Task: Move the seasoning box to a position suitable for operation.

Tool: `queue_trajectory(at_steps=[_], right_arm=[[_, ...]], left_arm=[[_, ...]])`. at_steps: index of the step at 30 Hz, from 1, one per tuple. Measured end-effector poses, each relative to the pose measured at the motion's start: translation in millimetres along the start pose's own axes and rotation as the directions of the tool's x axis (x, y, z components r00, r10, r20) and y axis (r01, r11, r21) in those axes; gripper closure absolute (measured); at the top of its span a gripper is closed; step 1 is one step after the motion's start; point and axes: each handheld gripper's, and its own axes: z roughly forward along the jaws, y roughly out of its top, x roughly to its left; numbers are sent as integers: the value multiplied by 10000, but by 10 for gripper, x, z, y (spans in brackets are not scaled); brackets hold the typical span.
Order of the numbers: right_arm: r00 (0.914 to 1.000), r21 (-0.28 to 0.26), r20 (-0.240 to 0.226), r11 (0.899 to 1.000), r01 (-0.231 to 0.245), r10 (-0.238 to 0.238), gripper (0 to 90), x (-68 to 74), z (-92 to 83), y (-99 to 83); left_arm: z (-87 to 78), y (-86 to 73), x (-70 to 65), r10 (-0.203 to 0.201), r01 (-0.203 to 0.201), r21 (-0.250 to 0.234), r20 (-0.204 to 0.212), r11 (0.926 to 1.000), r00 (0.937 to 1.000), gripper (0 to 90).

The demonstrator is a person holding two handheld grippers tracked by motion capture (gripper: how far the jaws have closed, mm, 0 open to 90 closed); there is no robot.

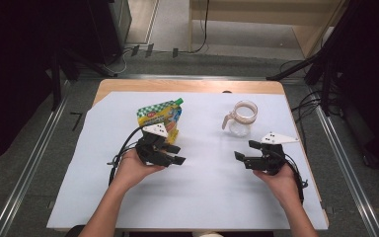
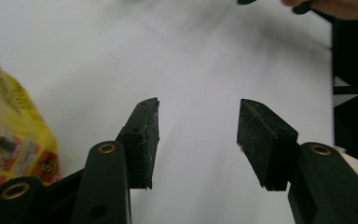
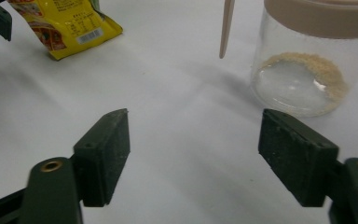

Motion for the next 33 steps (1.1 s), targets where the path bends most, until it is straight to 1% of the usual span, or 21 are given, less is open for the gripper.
queue_trajectory(at_steps=[1,2,3,5,6,7,9,11,12,15,17,19,20,21,23,25,26,27,29,30,33], right_arm=[[10000,-3,16,10000,9,-9,276,2,3,1],[10000,-27,50,10000,37,-37,281,6,9,2],[10000,-21,62,10000,38,-38,288,9,12,2],[9999,0,43,9999,114,-114,303,10,20,8],[9999,-32,75,9999,121,-121,307,12,22,12],[9998,-100,128,9999,136,-135,311,11,21,15],[9998,-165,204,9998,73,-70,320,3,12,15],[9999,-135,125,9999,-61,62,325,-8,6,11],[9999,-123,94,9999,-77,78,326,-14,7,10],[9998,-100,179,9999,78,-76,329,-9,13,7],[9997,-136,197,9998,156,-153,334,-5,21,5],[9997,-103,206,9998,156,-154,336,-6,26,-2],[9997,45,156,9999,162,-163,336,-5,37,-16],[9996,77,184,9997,212,-213,336,-3,42,-19],[9995,87,151,9996,266,-267,339,6,48,-16],[9998,60,91,9998,177,-178,339,20,61,-17],[9998,61,89,9998,176,-177,339,24,69,-19],[9998,92,72,9998,184,-185,340,31,81,-19],[9996,112,108,9996,265,-266,342,40,96,-15],[9996,100,119,9997,240,-242,343,42,102,-13],[9996,116,145,9997,229,-230,343,32,99,-15]], left_arm=[[0,0,0,0,0,0,0,10000,10000,486],[-17,4,-20,97,-97,-90,19,9999,10000,476],[-17,4,-32,82,-82,-33,-11,10000,10000,472],[-12,-4,-44,251,-251,93,-14,9996,9997,468],[-12,-4,-44,251,-251,93,-14,9996,9997,467],[-11,-9,-49,300,-300,212,-24,9993,9995,464],[-18,-7,-42,144,-144,105,-13,9998,9999,453],[-24,-4,-37,138,-138,-52,-8,9999,9999,453],[-20,-4,-38,169,-169,-36,-38,9999,9998,454],[10,-1,-46,239,-237,175,-114,9996,9996,452],[19,2,-53,265,-262,211,-128,9994,9996,450],[22,6,-63,305,-303,148,-125,9994,9995,450],[16,8,-70,246,-246,0,-74,9997,9997,450],[14,8,-71,240,-240,-50,-72,9997,9997,449],[8,5,-70,349,-351,-101,-138,9993,9993,447],[1,5,-57,257,-256,-192,39,9995,9997,433],[-2,7,-51,158,-156,-183,146,9997,9998,420],[-2,5,-55,141,-139,-161,159,9998,9998,415],[-1,5,-58,206,-205,-89,143,9998,9997,415],[2,3,-76,375,-375,108,-53,9992,9993,415],[-8,3,-82,337,-337,51,-5,9994,9994,412]])
